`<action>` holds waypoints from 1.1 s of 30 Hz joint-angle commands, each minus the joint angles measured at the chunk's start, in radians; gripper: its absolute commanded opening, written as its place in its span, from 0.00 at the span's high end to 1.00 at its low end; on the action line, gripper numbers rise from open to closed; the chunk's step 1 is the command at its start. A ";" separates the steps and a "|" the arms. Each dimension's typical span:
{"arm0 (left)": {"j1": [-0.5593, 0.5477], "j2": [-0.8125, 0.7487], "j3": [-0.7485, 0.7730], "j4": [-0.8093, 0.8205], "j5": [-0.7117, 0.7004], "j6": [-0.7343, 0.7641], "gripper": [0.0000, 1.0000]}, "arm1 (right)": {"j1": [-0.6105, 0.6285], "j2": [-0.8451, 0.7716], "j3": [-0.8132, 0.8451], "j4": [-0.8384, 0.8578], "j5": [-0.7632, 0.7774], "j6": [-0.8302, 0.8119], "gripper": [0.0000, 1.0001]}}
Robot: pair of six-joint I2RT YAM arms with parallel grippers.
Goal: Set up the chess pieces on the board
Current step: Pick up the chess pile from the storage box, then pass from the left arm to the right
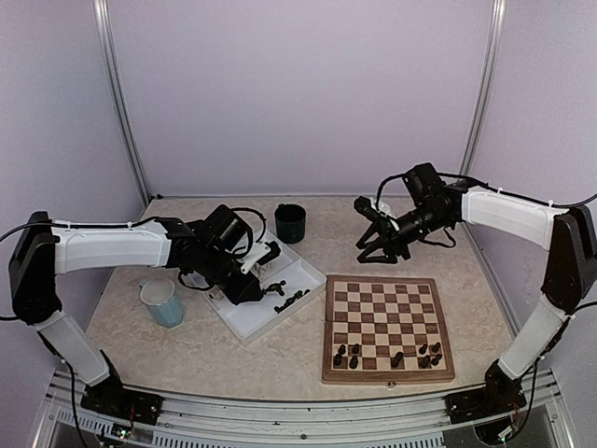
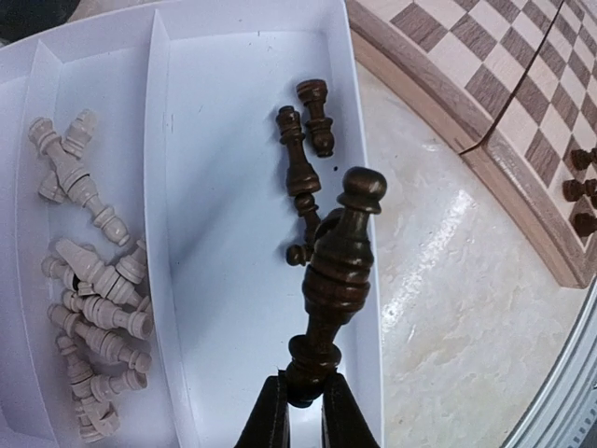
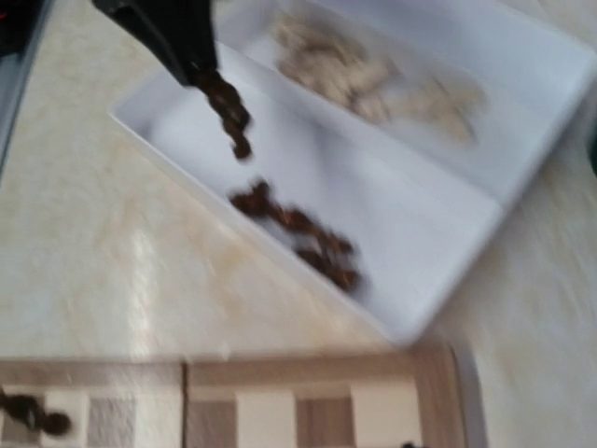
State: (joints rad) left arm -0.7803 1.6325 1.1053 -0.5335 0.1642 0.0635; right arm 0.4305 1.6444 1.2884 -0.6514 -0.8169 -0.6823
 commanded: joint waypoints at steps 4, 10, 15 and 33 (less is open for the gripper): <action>0.064 -0.073 -0.071 0.116 0.128 -0.094 0.95 | 0.165 0.121 0.158 0.084 0.056 0.045 0.52; 0.101 -0.082 -0.077 0.145 0.215 -0.117 0.95 | 0.303 0.265 0.297 0.106 0.149 0.003 0.49; 0.134 -0.099 -0.080 0.161 0.282 -0.131 0.95 | 0.383 0.378 0.405 0.103 0.207 -0.023 0.48; 0.158 -0.171 -0.171 0.307 0.324 -0.177 0.95 | 0.244 0.532 0.532 0.161 -0.279 0.405 0.46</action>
State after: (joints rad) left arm -0.6289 1.5013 0.9623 -0.3218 0.4664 -0.0860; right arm 0.7357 2.1284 1.8339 -0.5453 -0.8646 -0.4908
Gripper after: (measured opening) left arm 0.105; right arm 0.539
